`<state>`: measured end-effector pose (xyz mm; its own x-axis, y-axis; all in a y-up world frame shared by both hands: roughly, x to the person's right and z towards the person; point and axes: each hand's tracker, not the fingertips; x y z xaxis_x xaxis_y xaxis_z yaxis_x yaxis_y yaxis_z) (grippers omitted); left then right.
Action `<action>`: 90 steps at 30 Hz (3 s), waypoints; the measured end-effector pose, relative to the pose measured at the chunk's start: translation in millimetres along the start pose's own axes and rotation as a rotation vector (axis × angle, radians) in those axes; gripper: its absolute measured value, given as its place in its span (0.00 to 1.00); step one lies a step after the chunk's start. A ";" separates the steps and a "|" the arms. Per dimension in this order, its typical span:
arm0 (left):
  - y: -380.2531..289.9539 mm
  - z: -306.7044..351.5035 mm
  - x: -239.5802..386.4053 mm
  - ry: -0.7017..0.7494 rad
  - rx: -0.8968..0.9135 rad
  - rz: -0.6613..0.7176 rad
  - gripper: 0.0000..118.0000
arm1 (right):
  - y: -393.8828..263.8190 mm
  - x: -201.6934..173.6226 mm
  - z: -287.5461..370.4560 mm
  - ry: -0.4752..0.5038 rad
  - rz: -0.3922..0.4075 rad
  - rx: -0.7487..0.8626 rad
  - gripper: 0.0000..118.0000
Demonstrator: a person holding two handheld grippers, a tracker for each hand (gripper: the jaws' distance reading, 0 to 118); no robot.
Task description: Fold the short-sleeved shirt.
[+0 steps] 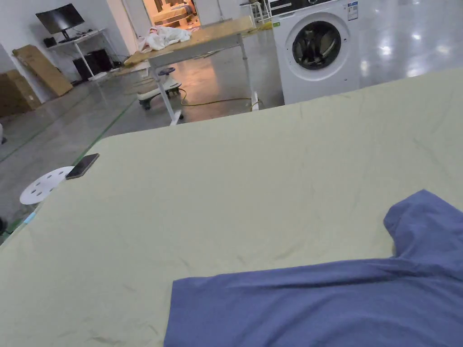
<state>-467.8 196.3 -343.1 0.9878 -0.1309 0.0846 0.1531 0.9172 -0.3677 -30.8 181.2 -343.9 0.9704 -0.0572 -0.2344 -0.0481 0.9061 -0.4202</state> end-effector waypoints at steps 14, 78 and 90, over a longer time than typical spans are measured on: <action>32.3 -270.9 -101.8 -0.067 -0.537 0.281 0.53 | -11.3 28.5 10.8 -0.042 -0.063 -0.058 0.00; -92.1 -34.6 -98.9 -0.163 -0.422 0.450 0.11 | -55.9 117.6 22.6 -0.152 -0.232 -0.287 0.01; -2.1 29.3 -31.7 0.116 0.058 -0.084 0.69 | 18.4 73.0 30.6 -0.115 -0.004 0.027 0.57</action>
<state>-500.3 209.5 -317.9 0.9689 -0.2476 0.0039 0.2366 0.9211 -0.3093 46.4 206.4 -342.0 0.9914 -0.0143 -0.1300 -0.0387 0.9172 -0.3965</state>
